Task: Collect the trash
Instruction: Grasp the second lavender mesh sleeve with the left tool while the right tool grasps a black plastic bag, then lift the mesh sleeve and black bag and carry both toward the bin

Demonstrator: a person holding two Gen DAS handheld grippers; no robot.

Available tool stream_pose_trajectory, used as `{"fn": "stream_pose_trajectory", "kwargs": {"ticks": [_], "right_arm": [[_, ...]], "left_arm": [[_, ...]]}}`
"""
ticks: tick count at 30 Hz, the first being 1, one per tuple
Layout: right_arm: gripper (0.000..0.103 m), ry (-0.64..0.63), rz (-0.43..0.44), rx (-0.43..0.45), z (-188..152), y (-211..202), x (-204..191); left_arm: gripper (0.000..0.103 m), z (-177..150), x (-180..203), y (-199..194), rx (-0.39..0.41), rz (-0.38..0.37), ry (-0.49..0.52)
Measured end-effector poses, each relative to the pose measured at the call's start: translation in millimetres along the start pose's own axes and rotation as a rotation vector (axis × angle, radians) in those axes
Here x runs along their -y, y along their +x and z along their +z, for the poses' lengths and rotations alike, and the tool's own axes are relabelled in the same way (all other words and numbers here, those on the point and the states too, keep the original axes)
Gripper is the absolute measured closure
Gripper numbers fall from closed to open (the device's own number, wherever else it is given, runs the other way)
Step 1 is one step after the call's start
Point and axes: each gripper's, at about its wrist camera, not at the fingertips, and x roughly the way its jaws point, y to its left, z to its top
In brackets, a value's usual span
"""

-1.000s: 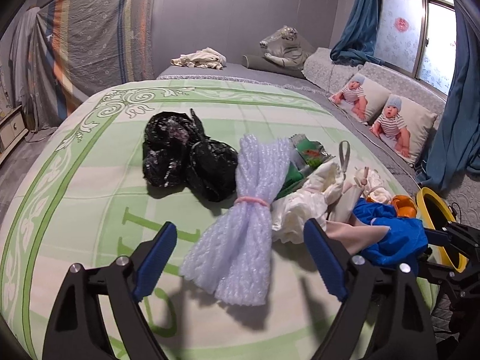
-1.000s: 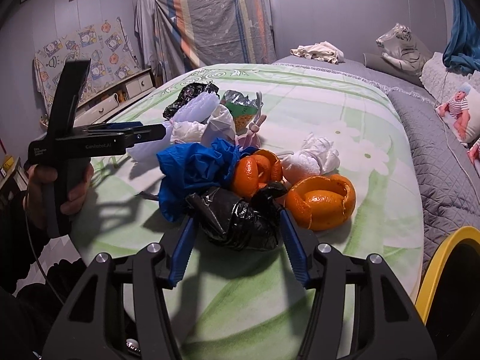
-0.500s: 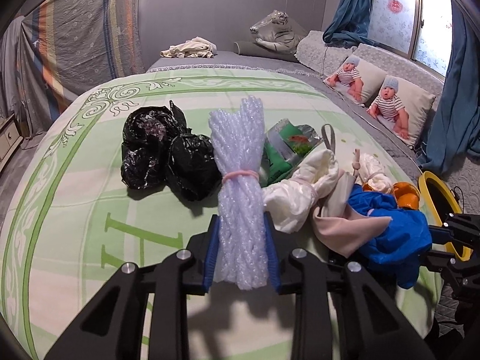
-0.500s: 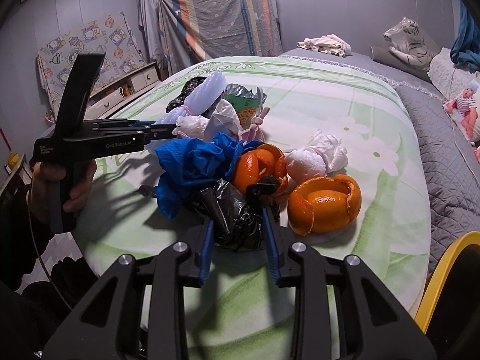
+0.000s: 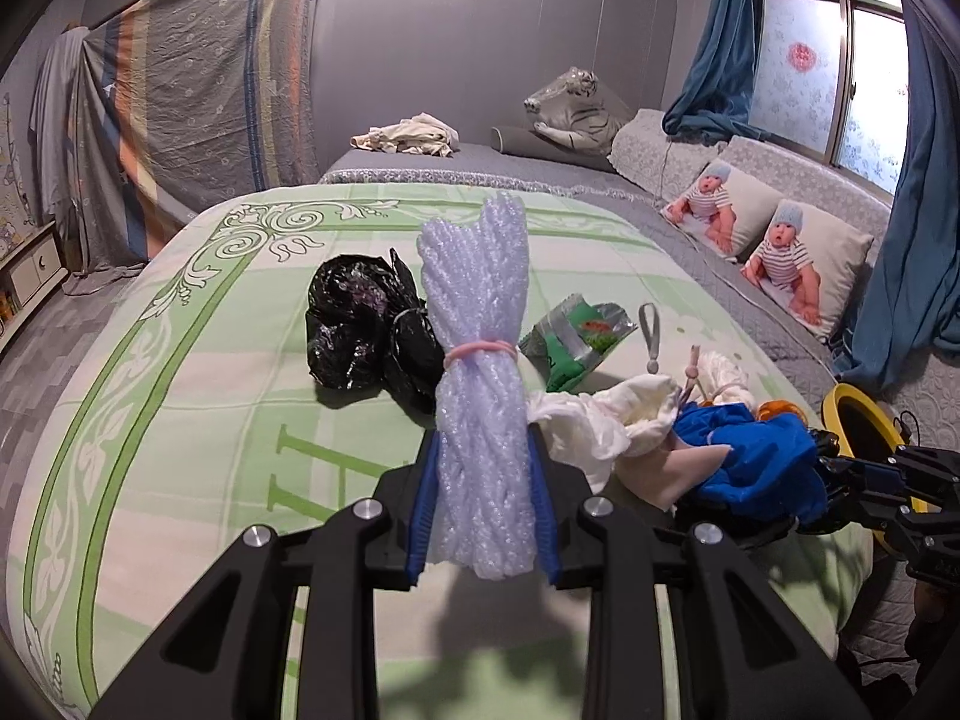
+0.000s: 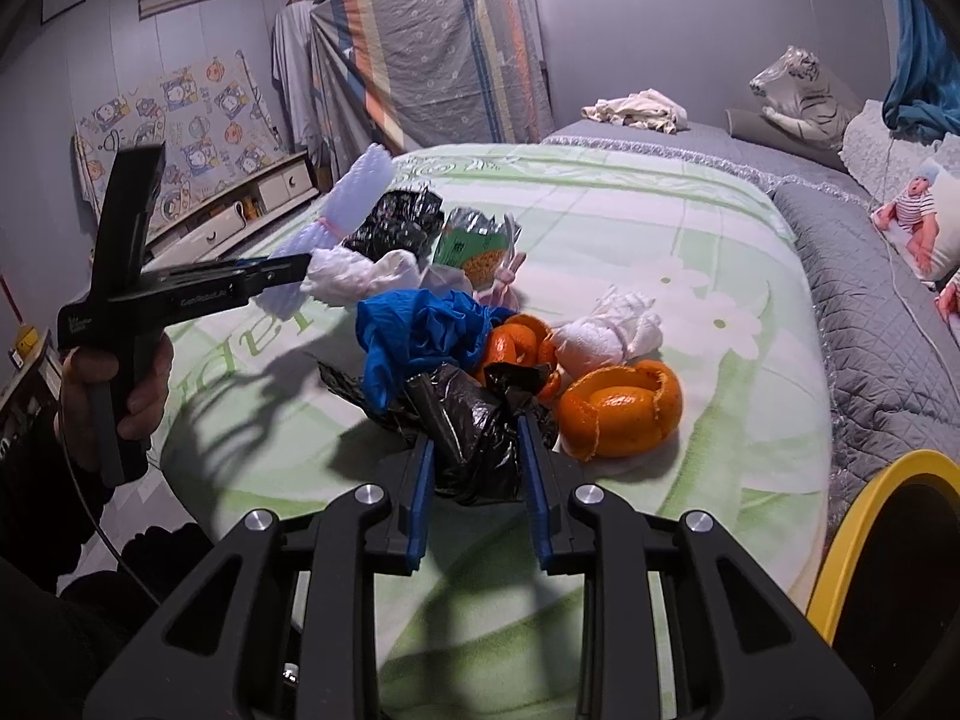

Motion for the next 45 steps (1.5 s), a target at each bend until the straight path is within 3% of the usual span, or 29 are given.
{"fn": "stream_pose_trajectory", "kwargs": {"ticks": [16,45], "right_arm": [[0.079,0.041,-0.058,0.119,6,-47,9],[0.079,0.118,-0.198,0.314,-2,-129,39]], "left_arm": [[0.077,10,13,-43,0.111,0.004,0.001],[0.077,27,67,-81,0.192,-0.093,0.082]]}}
